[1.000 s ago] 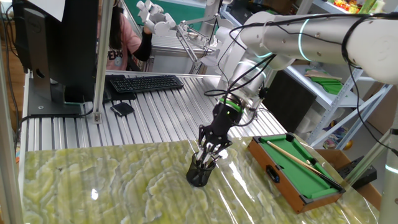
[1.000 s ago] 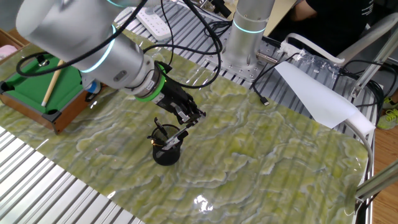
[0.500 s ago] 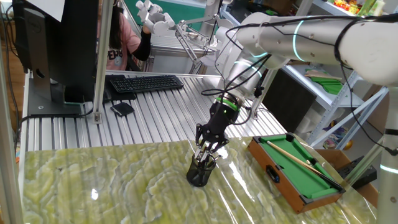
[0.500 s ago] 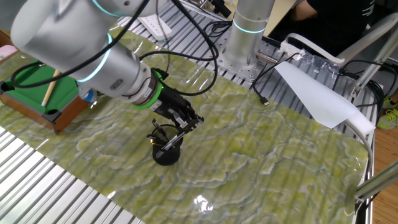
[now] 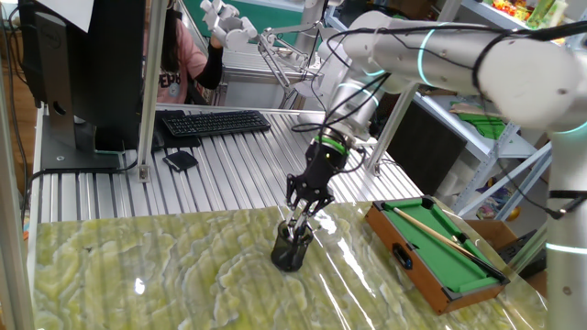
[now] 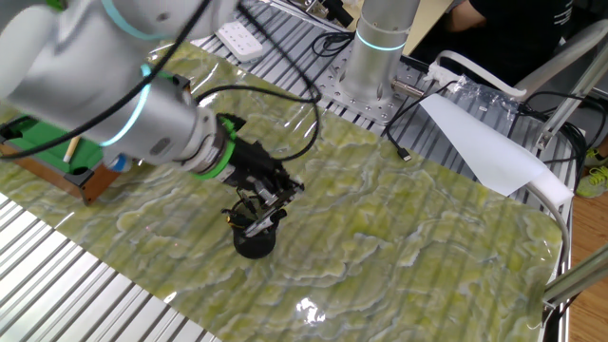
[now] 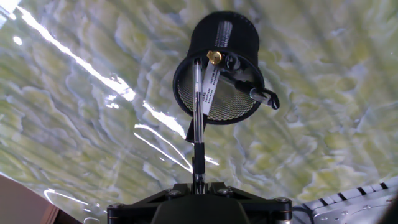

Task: Put the pen into the pen holder

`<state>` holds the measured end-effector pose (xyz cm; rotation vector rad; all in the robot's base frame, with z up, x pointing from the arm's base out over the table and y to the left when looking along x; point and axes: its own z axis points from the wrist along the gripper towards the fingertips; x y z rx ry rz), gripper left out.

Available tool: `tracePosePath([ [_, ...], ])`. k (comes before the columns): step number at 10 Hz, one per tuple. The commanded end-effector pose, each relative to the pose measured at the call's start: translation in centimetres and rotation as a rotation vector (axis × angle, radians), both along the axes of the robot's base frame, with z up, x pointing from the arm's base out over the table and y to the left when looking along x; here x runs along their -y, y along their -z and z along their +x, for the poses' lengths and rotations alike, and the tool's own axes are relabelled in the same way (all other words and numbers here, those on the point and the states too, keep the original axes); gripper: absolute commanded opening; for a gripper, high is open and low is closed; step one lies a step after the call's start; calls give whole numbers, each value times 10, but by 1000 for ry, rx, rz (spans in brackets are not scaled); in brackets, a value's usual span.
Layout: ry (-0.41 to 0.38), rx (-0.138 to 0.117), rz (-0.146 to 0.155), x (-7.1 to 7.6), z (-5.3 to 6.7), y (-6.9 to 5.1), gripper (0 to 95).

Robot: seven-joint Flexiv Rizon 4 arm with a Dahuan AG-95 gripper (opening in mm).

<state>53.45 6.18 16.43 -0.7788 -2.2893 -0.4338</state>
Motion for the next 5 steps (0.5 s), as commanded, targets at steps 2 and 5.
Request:
tracePosePath([
  [2, 19, 9, -12, -1, -7, 2, 0],
  [5, 27, 9, -9, -3, -15, 4, 0],
])
